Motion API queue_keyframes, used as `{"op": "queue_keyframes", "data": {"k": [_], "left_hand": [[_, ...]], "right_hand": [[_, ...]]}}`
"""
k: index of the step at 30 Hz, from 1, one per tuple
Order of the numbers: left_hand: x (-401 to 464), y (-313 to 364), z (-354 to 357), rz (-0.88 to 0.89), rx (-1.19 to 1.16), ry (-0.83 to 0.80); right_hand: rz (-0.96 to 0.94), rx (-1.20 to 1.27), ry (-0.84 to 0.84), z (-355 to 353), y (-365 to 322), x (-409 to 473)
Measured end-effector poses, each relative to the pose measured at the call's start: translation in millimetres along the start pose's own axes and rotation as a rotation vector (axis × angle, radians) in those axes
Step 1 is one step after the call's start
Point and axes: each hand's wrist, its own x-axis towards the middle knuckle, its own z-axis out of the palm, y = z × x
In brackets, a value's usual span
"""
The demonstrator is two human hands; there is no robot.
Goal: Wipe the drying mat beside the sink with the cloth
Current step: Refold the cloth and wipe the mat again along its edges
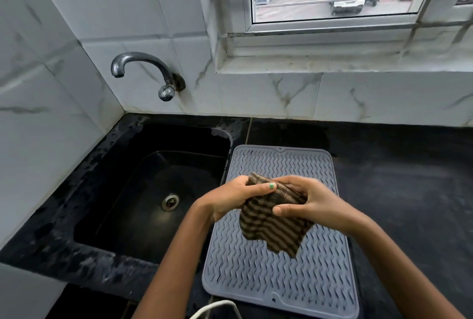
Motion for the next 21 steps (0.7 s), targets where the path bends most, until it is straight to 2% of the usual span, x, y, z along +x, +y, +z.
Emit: {"op": "queue_keyframes", "data": {"k": [7, 8, 11, 12, 15, 19, 21], "left_hand": [[19.5, -7.0, 1.2, 0.118, 0.067, 0.366], [21.4, -7.5, -2.2, 0.117, 0.074, 0.376], [23.7, -6.7, -7.7, 0.097, -0.014, 0.191], [25.4, -6.1, -7.4, 0.105, -0.042, 0.180], [37.3, -7.3, -2.9, 0.113, -0.132, 0.291], [59.5, -20.9, 11.4, 0.064, -0.308, 0.366], [70.5, -29.7, 13.2, 0.034, -0.379, 0.402]], "right_hand": [[0.069, 0.147, 0.113, -7.3, 9.8, 5.2], [0.079, 0.185, 0.112, -9.4, 10.4, 5.1], [0.130, 0.302, 0.085, -10.4, 14.7, 4.5], [0.137, 0.318, 0.115, -8.3, 16.5, 5.5], [0.059, 0.181, 0.327, -1.3, 21.4, 11.3], [-0.063, 0.111, 0.232, 15.3, 31.6, 20.8], [-0.095, 0.036, 0.272, 21.7, 46.5, 30.2]]}}
